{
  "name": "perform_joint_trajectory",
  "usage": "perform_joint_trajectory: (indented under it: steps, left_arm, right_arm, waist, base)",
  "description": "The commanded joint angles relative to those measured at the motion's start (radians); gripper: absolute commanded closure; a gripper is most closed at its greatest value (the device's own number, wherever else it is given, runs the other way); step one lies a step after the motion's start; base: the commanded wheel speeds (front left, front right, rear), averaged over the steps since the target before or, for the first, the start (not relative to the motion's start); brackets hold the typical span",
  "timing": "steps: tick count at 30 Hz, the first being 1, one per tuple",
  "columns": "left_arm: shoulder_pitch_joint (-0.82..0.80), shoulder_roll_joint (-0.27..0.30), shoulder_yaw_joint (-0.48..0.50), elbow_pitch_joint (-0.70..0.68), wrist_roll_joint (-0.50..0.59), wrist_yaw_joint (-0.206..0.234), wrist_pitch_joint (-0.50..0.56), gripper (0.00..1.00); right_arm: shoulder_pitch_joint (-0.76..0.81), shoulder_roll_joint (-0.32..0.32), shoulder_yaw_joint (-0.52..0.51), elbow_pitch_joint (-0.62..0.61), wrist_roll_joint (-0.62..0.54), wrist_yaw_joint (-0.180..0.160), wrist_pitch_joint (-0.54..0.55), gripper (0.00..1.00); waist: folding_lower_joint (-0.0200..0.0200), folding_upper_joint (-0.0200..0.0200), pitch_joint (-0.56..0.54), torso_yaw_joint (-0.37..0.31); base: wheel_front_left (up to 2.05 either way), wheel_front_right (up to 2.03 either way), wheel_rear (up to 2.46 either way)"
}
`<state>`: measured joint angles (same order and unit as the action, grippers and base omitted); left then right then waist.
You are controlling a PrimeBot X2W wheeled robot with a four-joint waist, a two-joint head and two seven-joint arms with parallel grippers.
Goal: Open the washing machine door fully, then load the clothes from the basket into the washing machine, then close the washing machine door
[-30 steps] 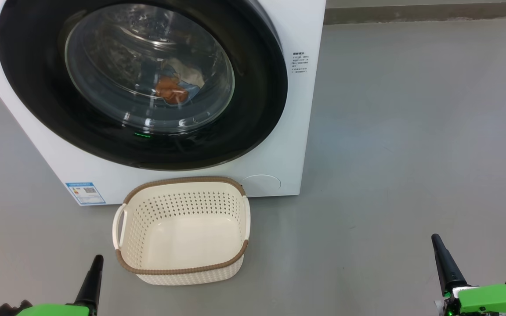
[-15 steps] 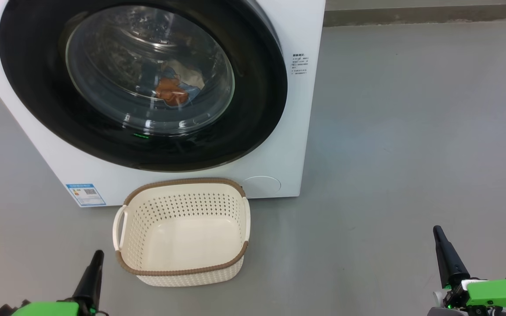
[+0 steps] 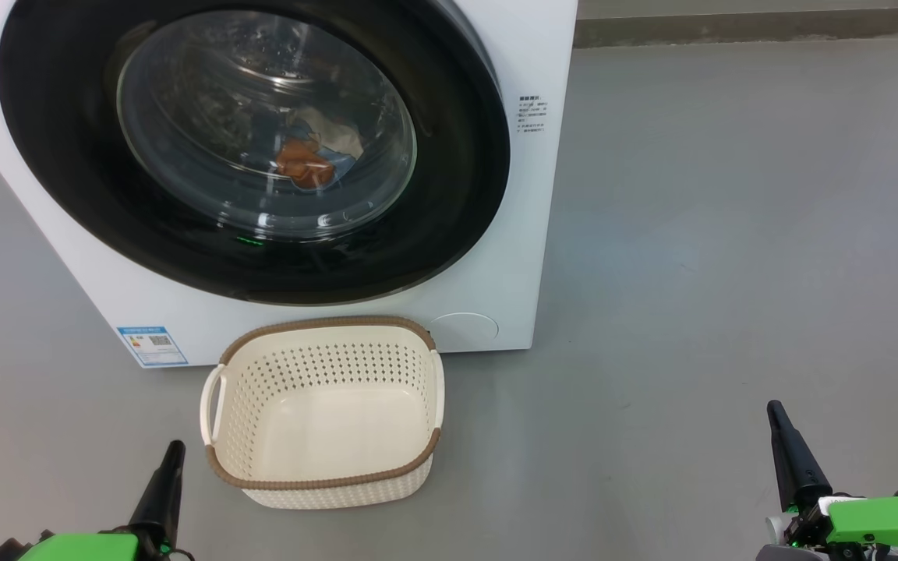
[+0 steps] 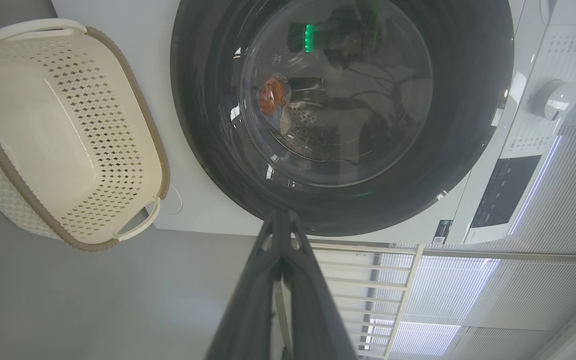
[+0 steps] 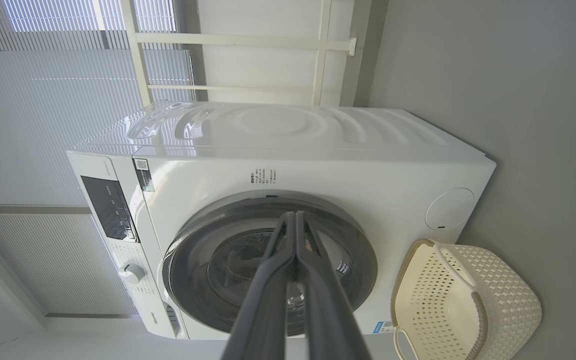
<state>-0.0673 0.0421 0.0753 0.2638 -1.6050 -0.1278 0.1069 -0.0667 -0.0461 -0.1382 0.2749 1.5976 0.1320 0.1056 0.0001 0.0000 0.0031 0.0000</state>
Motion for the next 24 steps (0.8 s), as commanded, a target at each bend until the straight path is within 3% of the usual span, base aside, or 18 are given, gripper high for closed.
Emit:
perform_joint_trajectory:
  steps: [1,24]
  left_arm:
    - [-0.04,0.011,0.035,-0.019,-0.006,-0.003,0.004,1.0]
    - [-0.041,0.01,0.037,-0.019,-0.005,-0.003,0.005,1.0]
  right_arm:
    - [-0.041,-0.004,0.023,-0.03,0.01,-0.001,0.009,1.0]
    - [-0.041,-0.004,0.024,-0.03,0.01,-0.001,0.008,1.0]
  waist:
    - [-0.0001,0.0,0.0,0.0]
    - [-0.0001,0.0,0.0,0.0]
  base:
    - [0.0,0.0,0.0]
    - [0.0,0.0,0.0]
